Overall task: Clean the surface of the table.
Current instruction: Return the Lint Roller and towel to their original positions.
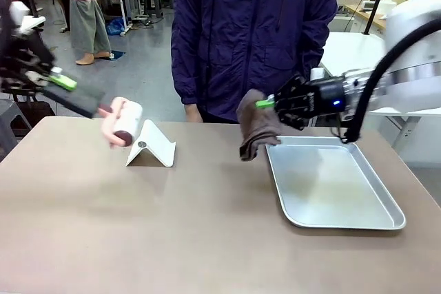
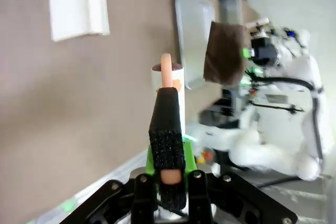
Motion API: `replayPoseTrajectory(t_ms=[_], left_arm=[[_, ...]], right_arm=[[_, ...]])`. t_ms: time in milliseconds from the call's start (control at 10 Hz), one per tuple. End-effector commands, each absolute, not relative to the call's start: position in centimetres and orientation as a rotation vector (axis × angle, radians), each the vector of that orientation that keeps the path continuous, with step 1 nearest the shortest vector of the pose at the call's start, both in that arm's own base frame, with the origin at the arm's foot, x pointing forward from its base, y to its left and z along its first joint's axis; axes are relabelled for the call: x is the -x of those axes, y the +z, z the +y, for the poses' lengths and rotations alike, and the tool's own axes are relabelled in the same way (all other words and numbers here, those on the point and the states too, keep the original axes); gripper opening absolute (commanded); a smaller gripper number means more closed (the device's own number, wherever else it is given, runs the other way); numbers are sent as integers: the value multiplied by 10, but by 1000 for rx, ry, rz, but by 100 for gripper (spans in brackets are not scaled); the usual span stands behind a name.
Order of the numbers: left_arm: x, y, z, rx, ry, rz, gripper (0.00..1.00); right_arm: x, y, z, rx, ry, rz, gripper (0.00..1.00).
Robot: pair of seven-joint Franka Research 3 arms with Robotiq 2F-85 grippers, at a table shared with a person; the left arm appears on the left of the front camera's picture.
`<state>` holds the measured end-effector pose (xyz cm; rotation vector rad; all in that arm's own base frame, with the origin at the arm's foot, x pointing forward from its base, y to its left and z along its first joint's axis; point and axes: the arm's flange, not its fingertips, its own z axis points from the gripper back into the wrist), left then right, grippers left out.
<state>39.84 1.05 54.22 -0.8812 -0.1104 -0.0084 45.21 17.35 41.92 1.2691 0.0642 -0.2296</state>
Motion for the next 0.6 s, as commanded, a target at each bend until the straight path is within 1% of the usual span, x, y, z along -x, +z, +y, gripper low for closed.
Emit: replayPoseTrajectory(t_ms=[0,200,400,500], left_arm=[[-412,544,-28,740,0,-160,22],[-428,541,-67,647,-24,-205,22],[-448,515,-94,583,-9,-162,22],[-460,504,-99,579,10,-138,22]], right_arm=[[-481,395,200,-1107,-267,107,9],[-499,360,218,-1016,-289,166,9],[-510,337,228,-951,-315,128,9],[-511,335,228,-957,-316,121,9]])
